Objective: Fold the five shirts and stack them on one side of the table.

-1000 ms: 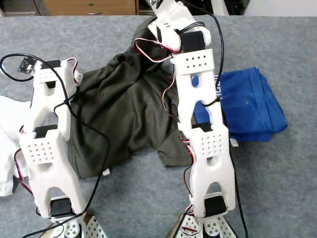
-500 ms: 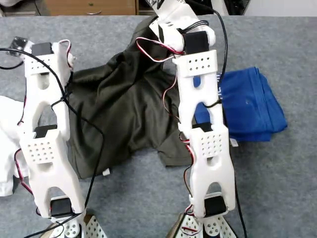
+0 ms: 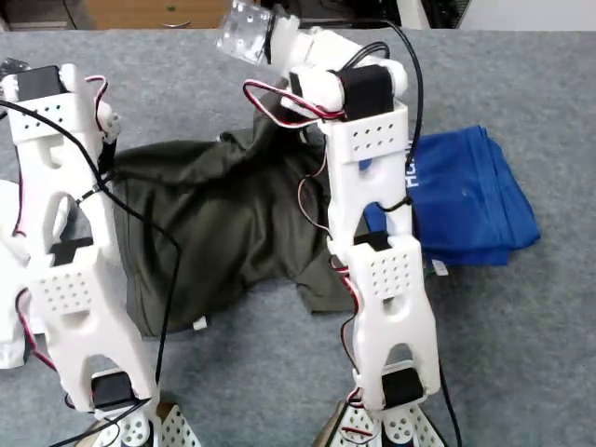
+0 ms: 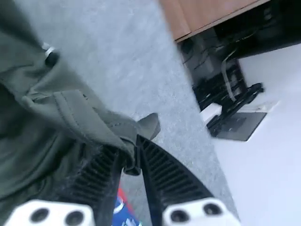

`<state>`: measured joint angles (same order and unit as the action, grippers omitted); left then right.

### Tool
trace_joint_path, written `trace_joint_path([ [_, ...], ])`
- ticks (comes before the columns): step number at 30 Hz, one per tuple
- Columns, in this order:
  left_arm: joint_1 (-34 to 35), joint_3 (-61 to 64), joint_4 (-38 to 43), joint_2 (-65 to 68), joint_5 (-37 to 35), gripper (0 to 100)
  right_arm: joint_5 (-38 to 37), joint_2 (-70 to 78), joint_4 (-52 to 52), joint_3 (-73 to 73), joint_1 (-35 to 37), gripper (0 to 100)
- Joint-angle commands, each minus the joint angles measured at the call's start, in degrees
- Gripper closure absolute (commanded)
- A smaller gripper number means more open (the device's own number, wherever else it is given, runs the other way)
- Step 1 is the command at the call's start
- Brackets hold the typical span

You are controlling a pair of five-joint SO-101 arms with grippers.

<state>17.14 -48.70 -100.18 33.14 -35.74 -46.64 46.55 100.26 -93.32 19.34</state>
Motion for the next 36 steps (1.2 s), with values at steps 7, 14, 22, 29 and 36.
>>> trace_joint_path([
  [7,-0.2,42.5,9.9,-39.3,4.6,98,-3.8,-9.5,2.4,-1.8,-2.0,99.4],
  [14,-0.1,66.7,25.1,-61.1,12.3,98,-1.6,-16.4,2.4,7.0,-2.1,99.4],
  [22,-0.4,72.2,30.9,-60.4,27.4,98,1.5,-36.1,2.1,38.4,-2.3,99.4],
  [29,-5.3,89.1,36.9,-68.4,39.7,98,0.8,-50.9,-9.3,70.7,-10.4,99.4],
  [36,-5.5,100.1,38.6,-79.5,50.7,98,-1.9,-70.6,-21.1,105.8,-12.1,99.4],
])
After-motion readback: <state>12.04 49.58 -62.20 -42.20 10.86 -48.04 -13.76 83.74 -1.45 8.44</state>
